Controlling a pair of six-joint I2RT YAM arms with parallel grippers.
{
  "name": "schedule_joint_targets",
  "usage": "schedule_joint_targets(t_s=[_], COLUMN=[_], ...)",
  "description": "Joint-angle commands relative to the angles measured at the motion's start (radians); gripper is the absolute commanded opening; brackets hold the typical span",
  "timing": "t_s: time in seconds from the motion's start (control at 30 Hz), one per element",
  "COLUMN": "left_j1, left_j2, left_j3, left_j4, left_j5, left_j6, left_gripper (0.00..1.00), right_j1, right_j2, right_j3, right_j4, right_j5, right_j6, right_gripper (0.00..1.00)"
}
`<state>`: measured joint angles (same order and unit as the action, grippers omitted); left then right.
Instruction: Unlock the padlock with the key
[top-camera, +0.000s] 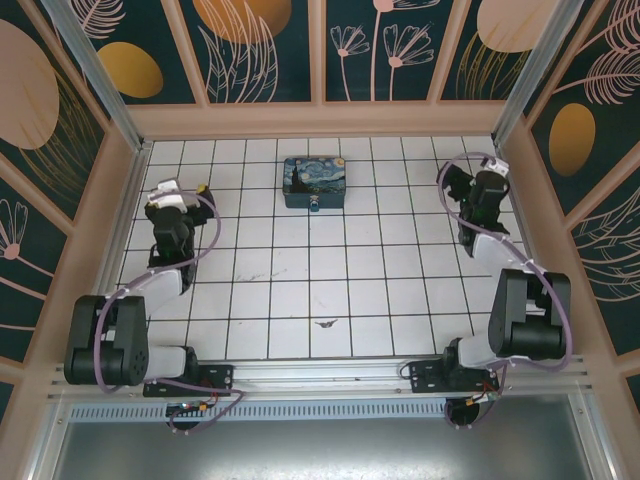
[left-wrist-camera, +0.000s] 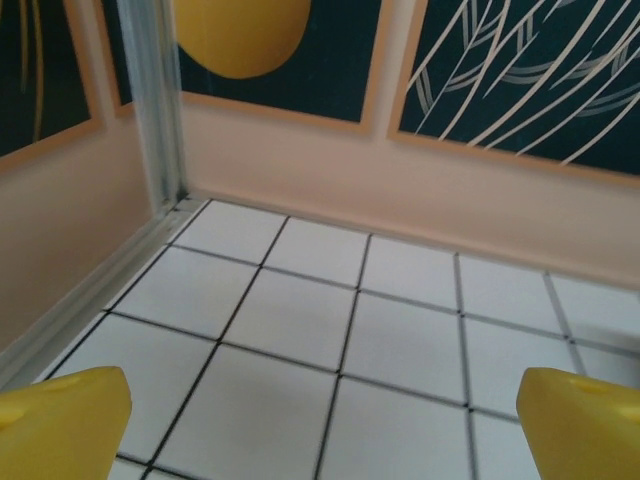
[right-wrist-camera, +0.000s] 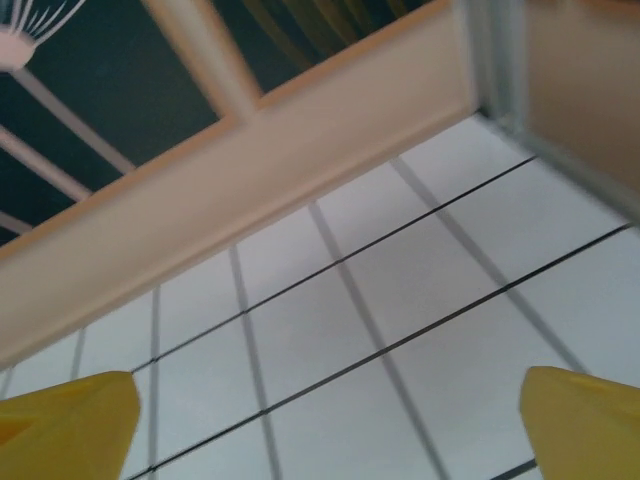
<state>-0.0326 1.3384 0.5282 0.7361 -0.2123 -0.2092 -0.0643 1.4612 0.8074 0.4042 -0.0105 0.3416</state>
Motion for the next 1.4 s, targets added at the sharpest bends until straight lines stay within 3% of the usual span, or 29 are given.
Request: schedule_joint_targets(t_s=[0.0, 0.23, 0.4, 0.77, 0.97, 1.37], left_j1=[0.007, 0.005, -0.013, -0.132, -0.155, -0.237], left_j2=[0.006, 0.201, 0.407, 0.717, 0.801, 0.894], left_j3=[0.124, 0.324, 0.520, 0.834, 0.904, 0.975], left_j4=[-0.225, -0.234, -0.243, -0.352, -0.369, -0.357], left_j5=[0.118, 0.446, 0.604, 0.627, 0.647, 0.691], left_j6=[-0.175, -0.383, -0.486, -0.479, -0.496, -0.541], left_gripper=[0.99, 0.99, 0.99, 0.97, 0.96, 0.94], right_j1=[0.060, 0.165, 0.207, 0.317, 0.353, 0.392], right_j2=[0.070, 0.309, 0.482, 0.665, 0.721, 0.757], right_j3=[0.116, 0.374, 0.514, 0.688, 0.727, 0.745], right_j4=[-0.191, -0.283, -0.259, -0.268, -0.245, -0.246], right_j5=[-0.196, -0.345, -0.452, -0.447, -0.457, -0.459], right_j6=[0.090, 0.247, 0.365, 0.423, 0.453, 0.468], right_gripper=[0.91, 0.83, 0.79, 0.77, 0.76, 0.63])
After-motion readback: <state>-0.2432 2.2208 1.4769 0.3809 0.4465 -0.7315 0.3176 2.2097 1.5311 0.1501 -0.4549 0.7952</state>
